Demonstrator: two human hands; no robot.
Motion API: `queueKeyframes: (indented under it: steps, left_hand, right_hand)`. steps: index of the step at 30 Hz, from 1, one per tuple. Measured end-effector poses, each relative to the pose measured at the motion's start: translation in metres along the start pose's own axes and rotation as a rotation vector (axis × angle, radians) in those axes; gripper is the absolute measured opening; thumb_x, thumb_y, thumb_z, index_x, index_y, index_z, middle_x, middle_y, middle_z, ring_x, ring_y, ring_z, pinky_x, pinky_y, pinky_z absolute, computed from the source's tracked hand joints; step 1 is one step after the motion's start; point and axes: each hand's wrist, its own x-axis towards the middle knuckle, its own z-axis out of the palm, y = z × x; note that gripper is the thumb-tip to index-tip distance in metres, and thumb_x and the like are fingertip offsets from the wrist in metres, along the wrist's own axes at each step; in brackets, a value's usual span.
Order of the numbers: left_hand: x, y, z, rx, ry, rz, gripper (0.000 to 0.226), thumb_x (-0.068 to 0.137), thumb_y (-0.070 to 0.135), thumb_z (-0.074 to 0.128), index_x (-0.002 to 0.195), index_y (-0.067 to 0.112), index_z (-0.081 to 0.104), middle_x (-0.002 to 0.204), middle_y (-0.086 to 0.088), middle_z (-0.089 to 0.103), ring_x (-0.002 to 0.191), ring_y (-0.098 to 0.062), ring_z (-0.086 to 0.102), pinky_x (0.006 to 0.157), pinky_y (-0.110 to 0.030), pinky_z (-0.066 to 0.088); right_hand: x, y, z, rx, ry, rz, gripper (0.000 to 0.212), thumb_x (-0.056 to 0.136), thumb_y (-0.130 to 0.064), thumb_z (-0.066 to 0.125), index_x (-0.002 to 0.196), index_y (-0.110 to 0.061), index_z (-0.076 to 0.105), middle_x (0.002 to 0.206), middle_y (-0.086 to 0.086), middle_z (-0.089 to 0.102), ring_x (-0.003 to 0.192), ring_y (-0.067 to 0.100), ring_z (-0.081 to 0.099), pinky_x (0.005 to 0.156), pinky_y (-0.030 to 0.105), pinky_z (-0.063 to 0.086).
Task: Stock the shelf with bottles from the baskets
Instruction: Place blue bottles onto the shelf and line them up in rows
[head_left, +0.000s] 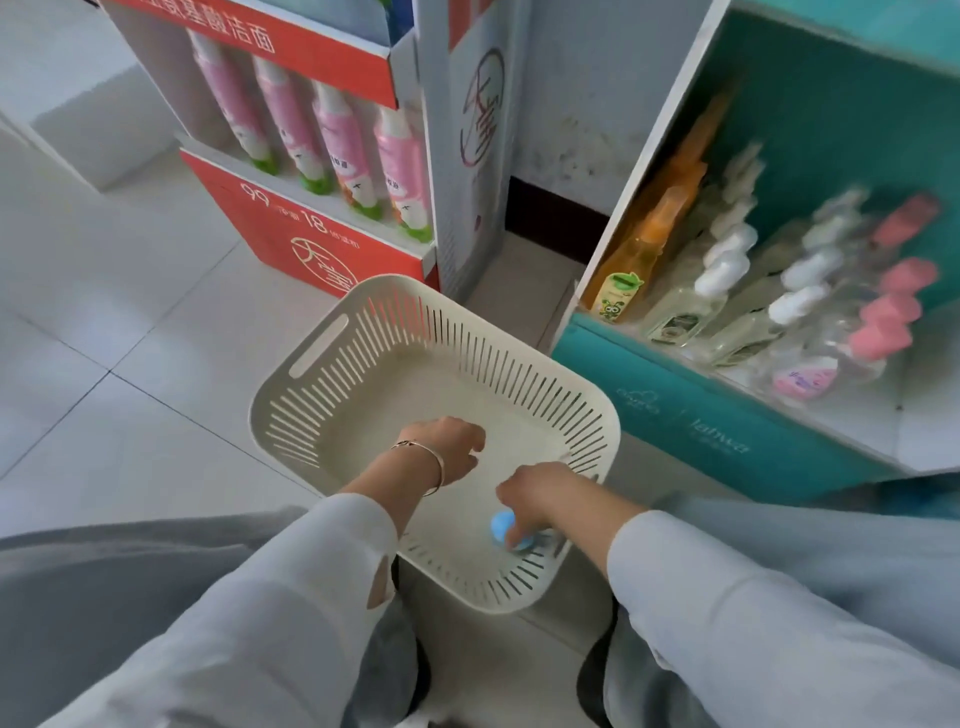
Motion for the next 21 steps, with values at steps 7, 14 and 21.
queueKeyframes:
  steps: [7, 14, 21]
  left_hand:
    - [0.005, -0.005, 0.017, -0.016, -0.129, 0.022, 0.032, 0.094, 0.032, 0.046, 0.126, 0.030, 0.050, 0.128, 0.002, 0.054, 0.117, -0.021, 0.052, 0.091, -0.032, 0.044]
    - [0.004, -0.001, 0.009, -0.032, -0.156, 0.042, 0.051, 0.091, 0.021, 0.052, 0.139, 0.023, 0.035, 0.138, -0.004, 0.046, 0.128, -0.024, 0.045, 0.103, -0.037, 0.039]
    - [-0.010, 0.001, -0.016, -0.343, 0.010, 0.004, 0.058, 0.078, 0.018, 0.071, 0.127, 0.007, 0.042, 0.123, -0.013, 0.058, 0.111, -0.029, 0.056, 0.089, -0.033, 0.043]
  right_hand:
    - [0.013, -0.011, 0.013, -0.200, 0.115, -0.030, 0.027, 0.091, -0.017, 0.048, 0.116, -0.010, 0.057, 0.115, 0.007, 0.060, 0.101, 0.027, 0.061, 0.071, 0.031, 0.040]
    - [-0.007, 0.014, -0.025, 0.278, 0.285, 0.048, 0.024, 0.086, -0.026, 0.049, 0.106, -0.018, 0.060, 0.100, 0.006, 0.060, 0.089, 0.026, 0.057, 0.067, 0.030, 0.039]
    - [-0.044, 0.030, -0.061, 1.086, 0.492, -0.064, 0.020, 0.083, -0.020, 0.064, 0.102, -0.012, 0.068, 0.097, 0.006, 0.062, 0.089, 0.017, 0.055, 0.076, 0.029, 0.044]
